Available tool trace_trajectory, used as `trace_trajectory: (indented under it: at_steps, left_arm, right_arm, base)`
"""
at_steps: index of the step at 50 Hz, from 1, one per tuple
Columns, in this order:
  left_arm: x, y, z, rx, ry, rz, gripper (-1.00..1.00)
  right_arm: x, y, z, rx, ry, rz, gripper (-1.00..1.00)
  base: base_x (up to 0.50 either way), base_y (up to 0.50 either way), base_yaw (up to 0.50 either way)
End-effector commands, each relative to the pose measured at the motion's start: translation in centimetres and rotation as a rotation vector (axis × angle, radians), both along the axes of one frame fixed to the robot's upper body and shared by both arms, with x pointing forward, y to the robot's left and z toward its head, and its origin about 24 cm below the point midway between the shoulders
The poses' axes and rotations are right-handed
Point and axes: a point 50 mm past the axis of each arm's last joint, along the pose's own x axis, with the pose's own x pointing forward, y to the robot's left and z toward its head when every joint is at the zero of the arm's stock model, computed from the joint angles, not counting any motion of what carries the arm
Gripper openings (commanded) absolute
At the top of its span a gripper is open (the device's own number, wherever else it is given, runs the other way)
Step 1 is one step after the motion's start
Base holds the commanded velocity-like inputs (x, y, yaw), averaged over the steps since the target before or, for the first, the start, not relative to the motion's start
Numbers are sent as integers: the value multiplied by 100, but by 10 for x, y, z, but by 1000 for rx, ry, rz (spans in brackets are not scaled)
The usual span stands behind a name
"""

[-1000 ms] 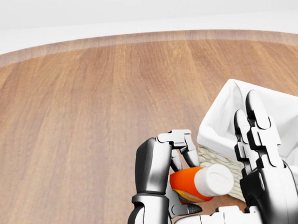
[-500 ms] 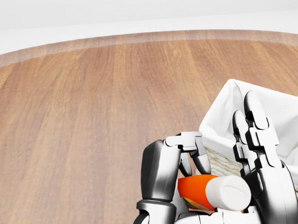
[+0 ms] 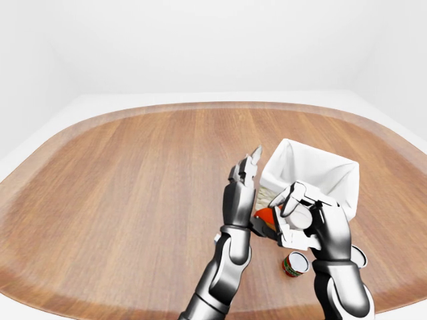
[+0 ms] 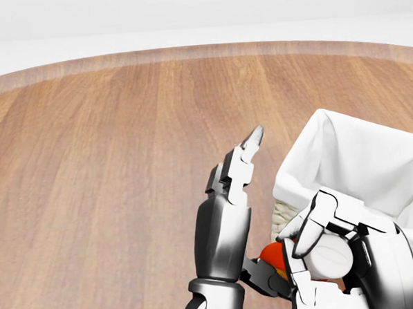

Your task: Pick up the ketchup, and put it in the basket.

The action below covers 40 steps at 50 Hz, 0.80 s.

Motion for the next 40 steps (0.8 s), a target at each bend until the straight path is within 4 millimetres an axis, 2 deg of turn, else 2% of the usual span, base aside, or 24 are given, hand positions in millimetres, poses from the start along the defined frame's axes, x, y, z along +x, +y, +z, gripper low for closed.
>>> trace_trajectory:
  at_steps: [1,12,22,26,30,33,37,40]
  left_arm:
    - [0,-3,3,-3,-21,10,100]
    - [1,-2,-4,19,-6,26,100]
    - [-1,15,-1,19,-16,36,100]
    - [-3,36,7,-5,-25,29,100]
    - [-8,66,18,-29,-51,38,100]
    - [-12,99,22,-99,-29,45,100]
    - [-16,135,16,-111,4,120,100]
    - [-15,151,14,-115,18,158,100]
  right_arm:
    - [0,6,-1,31,4,7,-100]
    - [0,5,-1,31,3,5,-100]
    - [0,5,-1,33,4,1,-100]
    - [1,4,-1,36,2,-4,-100]
    - [1,4,-2,35,5,-5,-100]
    - [2,4,-2,37,5,-6,-100]
    - [1,5,-1,35,4,-3,-100]
    - [1,5,-2,34,5,-4,-100]
  base:
    - [0,0,0]
    - [0,0,0]
    - [0,0,0]
    - [0,0,0]
    - [0,0,0]
    - [0,0,0]
    - [0,0,0]
    - [0,0,0]
